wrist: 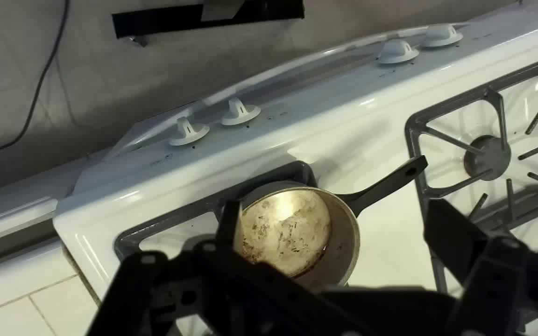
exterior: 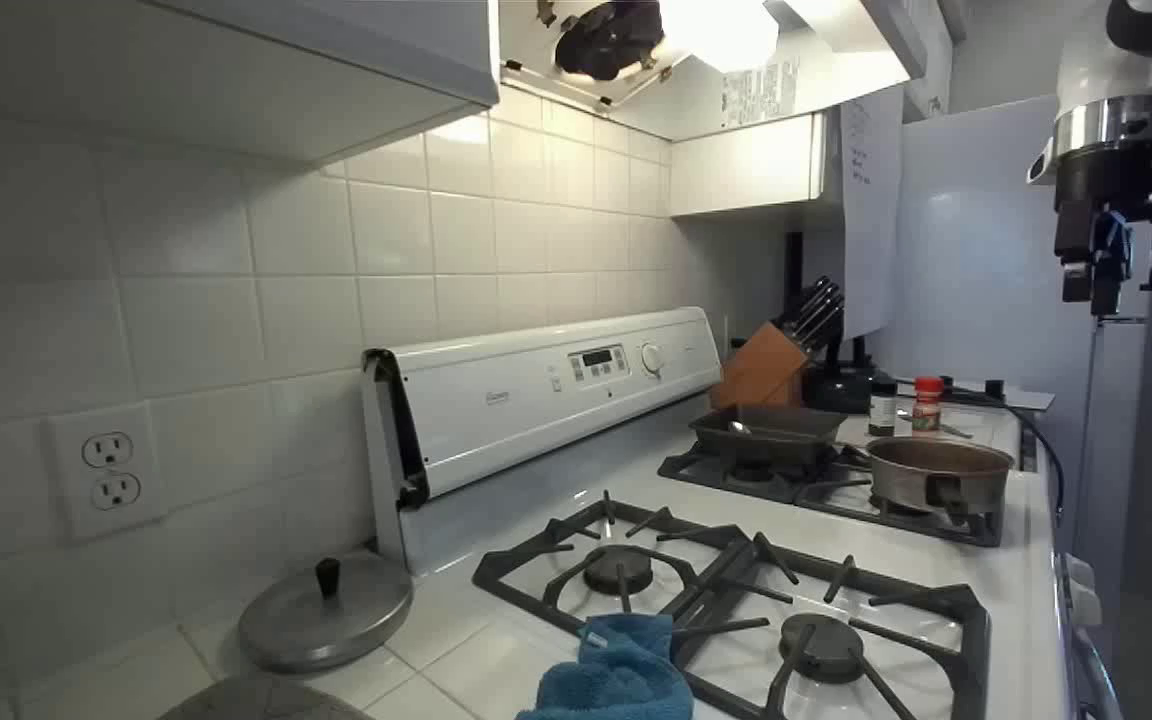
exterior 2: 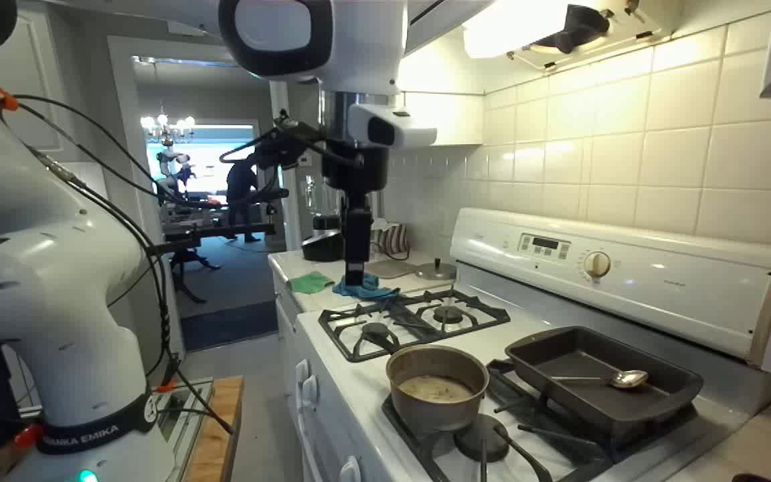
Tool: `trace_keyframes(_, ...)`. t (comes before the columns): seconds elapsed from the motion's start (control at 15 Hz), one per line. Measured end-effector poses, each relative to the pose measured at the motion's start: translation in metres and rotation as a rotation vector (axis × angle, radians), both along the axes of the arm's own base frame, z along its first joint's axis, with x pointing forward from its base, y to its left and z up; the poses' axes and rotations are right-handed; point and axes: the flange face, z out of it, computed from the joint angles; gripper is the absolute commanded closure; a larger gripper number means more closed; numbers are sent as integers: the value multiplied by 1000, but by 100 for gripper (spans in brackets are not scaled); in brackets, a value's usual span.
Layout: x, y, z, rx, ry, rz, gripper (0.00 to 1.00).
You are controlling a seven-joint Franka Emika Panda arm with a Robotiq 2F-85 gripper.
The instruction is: Stack up the spice bottles
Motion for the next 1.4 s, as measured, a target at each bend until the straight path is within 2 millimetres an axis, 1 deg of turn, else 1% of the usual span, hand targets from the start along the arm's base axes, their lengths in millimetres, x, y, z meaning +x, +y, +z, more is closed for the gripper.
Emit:
trace_keyframes(0.47, 0, -1, 0, -1, -2, -3, 0)
trace_keyframes(0.6, 1, -10, 0, -14, -17, -23, 0)
trace_keyframes(0.73, 4, -32, 0, -57, -63, -64, 0)
trace_keyframes(1.0, 12, -88, -1, -172, -174, -135, 0)
trace_keyframes(1.2, 20, -126, -3, -229, -247, -175, 0)
trace_keyframes(1.4, 31, -162, -7, -270, -278, -209, 0)
